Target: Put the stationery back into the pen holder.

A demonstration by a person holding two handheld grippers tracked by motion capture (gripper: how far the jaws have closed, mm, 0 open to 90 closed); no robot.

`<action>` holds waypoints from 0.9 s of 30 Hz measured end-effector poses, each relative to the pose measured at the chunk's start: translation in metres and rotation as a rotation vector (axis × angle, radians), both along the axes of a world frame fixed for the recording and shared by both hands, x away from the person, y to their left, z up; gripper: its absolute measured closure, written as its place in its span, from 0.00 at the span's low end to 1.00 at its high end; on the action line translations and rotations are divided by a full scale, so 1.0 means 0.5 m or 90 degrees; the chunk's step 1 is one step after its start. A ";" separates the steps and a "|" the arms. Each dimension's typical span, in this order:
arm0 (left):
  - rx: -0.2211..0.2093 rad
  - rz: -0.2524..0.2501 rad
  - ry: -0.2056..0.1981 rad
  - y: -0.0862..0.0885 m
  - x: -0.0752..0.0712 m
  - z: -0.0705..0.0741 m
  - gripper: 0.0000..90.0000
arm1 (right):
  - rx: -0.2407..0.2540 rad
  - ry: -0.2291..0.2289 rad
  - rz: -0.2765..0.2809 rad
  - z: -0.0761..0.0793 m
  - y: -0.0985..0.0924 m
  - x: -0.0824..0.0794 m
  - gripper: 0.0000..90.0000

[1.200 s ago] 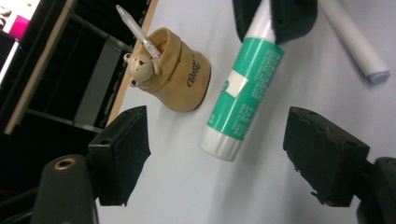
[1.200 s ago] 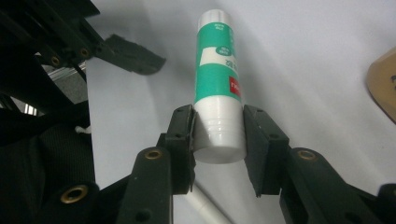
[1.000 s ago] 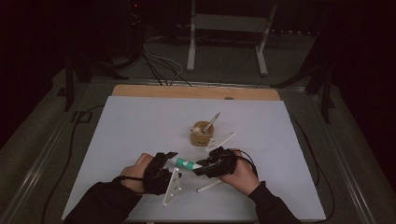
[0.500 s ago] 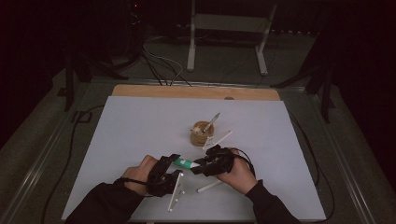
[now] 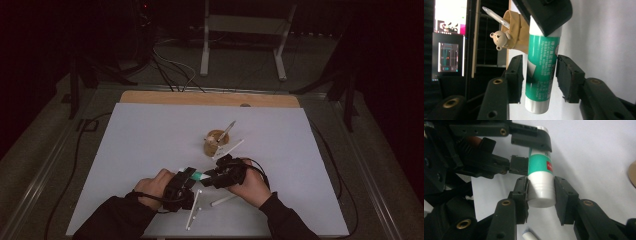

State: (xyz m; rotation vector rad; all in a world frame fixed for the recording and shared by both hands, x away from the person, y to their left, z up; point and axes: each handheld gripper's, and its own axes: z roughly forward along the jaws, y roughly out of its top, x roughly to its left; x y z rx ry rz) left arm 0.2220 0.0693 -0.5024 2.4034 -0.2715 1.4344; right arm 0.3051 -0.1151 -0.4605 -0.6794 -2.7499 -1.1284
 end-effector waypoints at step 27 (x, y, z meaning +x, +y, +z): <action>-0.079 0.043 0.077 0.030 0.034 0.018 0.74 | 0.085 -0.055 -0.043 0.023 -0.051 0.002 0.58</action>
